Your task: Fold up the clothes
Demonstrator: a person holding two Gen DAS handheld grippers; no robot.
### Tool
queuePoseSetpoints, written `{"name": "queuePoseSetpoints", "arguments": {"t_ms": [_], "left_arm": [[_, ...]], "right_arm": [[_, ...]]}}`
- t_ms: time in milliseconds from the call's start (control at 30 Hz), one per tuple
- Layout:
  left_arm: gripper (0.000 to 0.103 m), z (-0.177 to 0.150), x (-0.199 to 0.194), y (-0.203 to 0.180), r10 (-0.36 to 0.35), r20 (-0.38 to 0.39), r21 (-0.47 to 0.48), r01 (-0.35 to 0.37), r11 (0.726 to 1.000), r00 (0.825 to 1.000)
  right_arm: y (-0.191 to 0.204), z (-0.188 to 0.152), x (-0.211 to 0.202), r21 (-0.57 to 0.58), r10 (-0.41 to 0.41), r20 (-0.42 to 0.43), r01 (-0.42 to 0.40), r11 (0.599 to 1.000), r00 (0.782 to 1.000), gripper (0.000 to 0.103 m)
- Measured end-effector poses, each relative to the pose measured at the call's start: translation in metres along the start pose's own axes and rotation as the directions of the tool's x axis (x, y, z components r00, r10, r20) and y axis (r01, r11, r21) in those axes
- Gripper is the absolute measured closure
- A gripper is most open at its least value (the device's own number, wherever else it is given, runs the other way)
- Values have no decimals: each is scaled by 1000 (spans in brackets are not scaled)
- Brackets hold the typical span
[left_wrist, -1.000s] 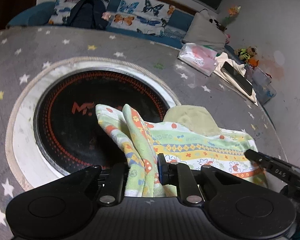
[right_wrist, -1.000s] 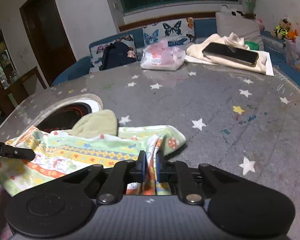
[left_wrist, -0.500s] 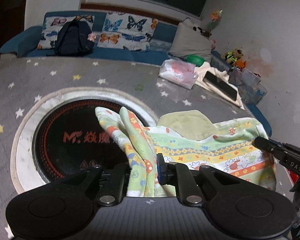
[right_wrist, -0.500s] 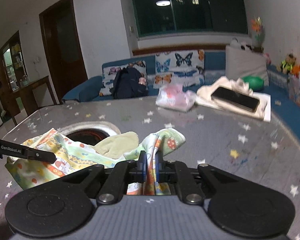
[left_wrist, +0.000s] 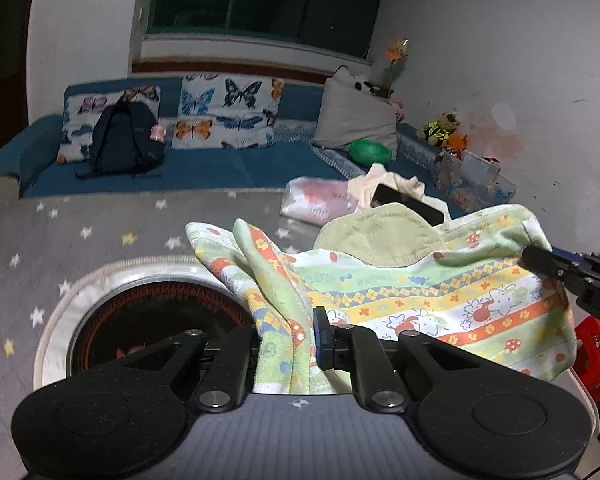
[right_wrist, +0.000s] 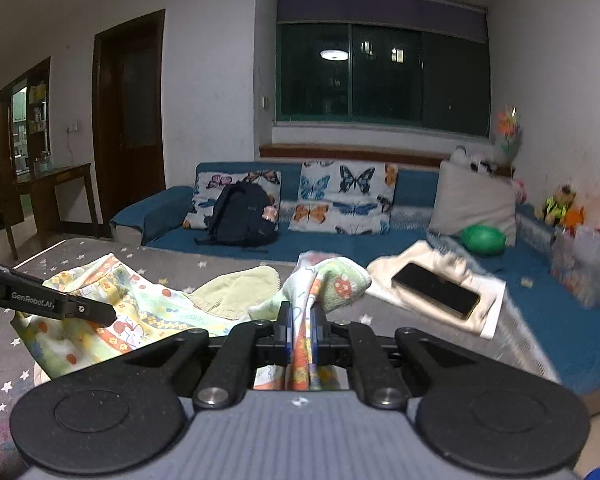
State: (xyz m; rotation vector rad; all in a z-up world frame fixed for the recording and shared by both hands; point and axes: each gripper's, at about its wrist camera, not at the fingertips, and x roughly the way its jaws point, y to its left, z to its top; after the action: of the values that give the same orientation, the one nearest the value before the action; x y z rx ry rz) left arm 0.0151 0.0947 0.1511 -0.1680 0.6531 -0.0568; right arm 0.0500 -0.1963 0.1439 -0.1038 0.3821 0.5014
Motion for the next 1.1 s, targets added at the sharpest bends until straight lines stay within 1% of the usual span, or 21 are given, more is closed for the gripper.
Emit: {"name": "queuePoseSetpoints", "arguments": {"t_ms": [167, 300, 533, 1100], "left_arm": [[91, 18, -6, -11, -1, 31, 29, 0, 1000, 1000], [91, 30, -8, -18, -3, 46, 42, 1, 999, 999], [91, 42, -8, -27, 1, 59, 66, -5, 998, 998], [91, 49, -4, -41, 21, 69, 106, -28, 994, 997]], "right_arm": [[-3, 16, -11, -32, -22, 42, 24, 999, 999, 96], [-5, 26, -16, -54, -40, 59, 43, 998, 997, 96], [-6, 35, -20, -82, -59, 86, 66, 994, 995, 96], [-12, 19, -22, -93, -87, 105, 97, 991, 991, 96]]}}
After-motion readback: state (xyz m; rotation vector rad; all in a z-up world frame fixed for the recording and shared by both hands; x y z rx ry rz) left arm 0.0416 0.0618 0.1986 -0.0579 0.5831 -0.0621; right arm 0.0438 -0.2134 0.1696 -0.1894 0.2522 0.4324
